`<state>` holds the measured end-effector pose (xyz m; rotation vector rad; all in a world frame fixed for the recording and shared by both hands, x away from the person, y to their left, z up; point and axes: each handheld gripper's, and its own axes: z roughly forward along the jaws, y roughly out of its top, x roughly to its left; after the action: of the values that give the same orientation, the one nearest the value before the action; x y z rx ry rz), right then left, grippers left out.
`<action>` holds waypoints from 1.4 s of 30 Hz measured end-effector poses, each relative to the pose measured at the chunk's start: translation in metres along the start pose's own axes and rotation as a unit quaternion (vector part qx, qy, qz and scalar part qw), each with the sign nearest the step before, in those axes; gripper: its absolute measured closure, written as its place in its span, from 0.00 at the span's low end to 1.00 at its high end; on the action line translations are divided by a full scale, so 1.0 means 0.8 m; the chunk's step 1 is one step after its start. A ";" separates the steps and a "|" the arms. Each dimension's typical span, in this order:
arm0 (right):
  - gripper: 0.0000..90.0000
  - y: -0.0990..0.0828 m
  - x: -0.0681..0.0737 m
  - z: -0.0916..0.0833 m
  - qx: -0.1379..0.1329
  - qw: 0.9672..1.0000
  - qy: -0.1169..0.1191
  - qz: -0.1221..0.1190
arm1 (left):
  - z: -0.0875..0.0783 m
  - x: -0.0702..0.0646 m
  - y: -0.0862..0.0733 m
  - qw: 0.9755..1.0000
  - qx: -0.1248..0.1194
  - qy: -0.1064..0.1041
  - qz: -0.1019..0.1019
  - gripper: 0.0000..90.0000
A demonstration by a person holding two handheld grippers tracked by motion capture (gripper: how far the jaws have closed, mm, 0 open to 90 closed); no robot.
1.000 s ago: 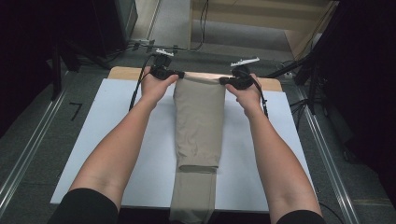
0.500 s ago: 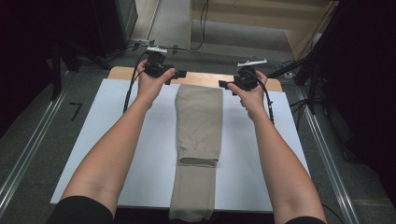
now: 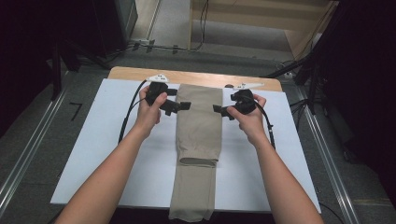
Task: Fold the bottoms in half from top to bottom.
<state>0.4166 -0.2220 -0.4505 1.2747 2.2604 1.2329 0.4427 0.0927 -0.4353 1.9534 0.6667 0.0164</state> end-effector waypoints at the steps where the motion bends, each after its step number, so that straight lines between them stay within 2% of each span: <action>1: 0.00 -0.005 0.007 -0.002 0.002 1.000 -0.003 -0.002 | -0.001 -0.004 -0.007 1.000 0.004 0.002 -0.003 0.00; 2: 0.00 -0.011 0.013 -0.004 -0.002 1.000 0.000 -0.005 | -0.003 -0.007 -0.014 1.000 0.008 0.003 -0.006 0.00; 4: 0.00 -0.023 0.025 -0.008 0.000 1.000 0.004 -0.005 | -0.008 -0.014 -0.027 1.000 0.001 -0.005 -0.012 0.00; 7: 0.00 -0.043 0.042 -0.013 0.005 1.000 0.008 -0.013 | -0.014 -0.026 -0.045 1.000 0.000 -0.013 -0.010 0.00; 9: 0.07 -0.057 0.053 -0.017 0.009 1.000 -0.010 -0.019 | -0.018 -0.035 -0.056 1.000 -0.002 -0.012 -0.008 0.00; 12: 0.08 -0.076 0.064 -0.022 0.008 1.000 0.000 -0.005 | -0.021 -0.048 -0.071 1.000 0.000 -0.011 -0.010 0.00; 15: 0.10 -0.093 0.077 -0.027 0.011 1.000 0.003 -0.010 | -0.019 -0.063 -0.086 1.000 0.004 -0.015 -0.009 0.01; 16: 0.14 -0.098 0.081 -0.029 0.010 1.000 0.005 -0.006 | -0.017 -0.068 -0.091 1.000 0.009 -0.013 -0.006 0.02; 18: 0.15 -0.107 0.088 -0.033 0.009 1.000 0.007 0.000 | -0.014 -0.077 -0.101 1.000 0.017 -0.009 -0.004 0.04; 20: 0.16 -0.115 0.095 -0.035 0.011 1.000 0.011 0.004 | -0.010 -0.084 -0.109 1.000 0.026 -0.004 -0.014 0.09; 24: 0.25 -0.132 0.107 -0.039 0.016 1.000 0.010 0.015 | -0.010 -0.097 -0.123 0.999 0.033 0.000 -0.023 0.20; 28: 0.43 -0.147 0.117 -0.044 0.027 0.999 0.001 0.032 | -0.013 -0.110 -0.129 0.999 0.041 0.008 -0.010 0.34; 30: 0.47 -0.152 0.119 -0.046 0.032 0.999 -0.002 0.037 | -0.015 -0.113 -0.134 0.999 0.041 0.003 -0.015 0.43; 32: 0.51 -0.156 0.119 -0.051 0.030 0.998 -0.004 0.047 | -0.014 -0.116 -0.139 0.998 0.054 0.008 -0.016 0.48; 35: 0.52 -0.163 0.121 -0.053 0.036 0.998 -0.003 0.056 | -0.012 -0.118 -0.146 0.997 0.069 0.011 -0.018 0.52; 38: 0.56 -0.168 0.126 -0.052 0.041 0.997 0.001 0.064 | -0.014 -0.120 -0.150 0.997 0.073 0.016 -0.017 0.56; 42: 0.62 -0.170 0.130 -0.050 0.048 0.997 0.004 0.060 | -0.012 -0.123 -0.152 0.996 0.085 0.023 -0.007 0.65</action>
<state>0.2552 -0.1950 -0.5152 1.4621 2.3035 1.1828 0.3026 0.0944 -0.5057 2.1163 0.7316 -0.0039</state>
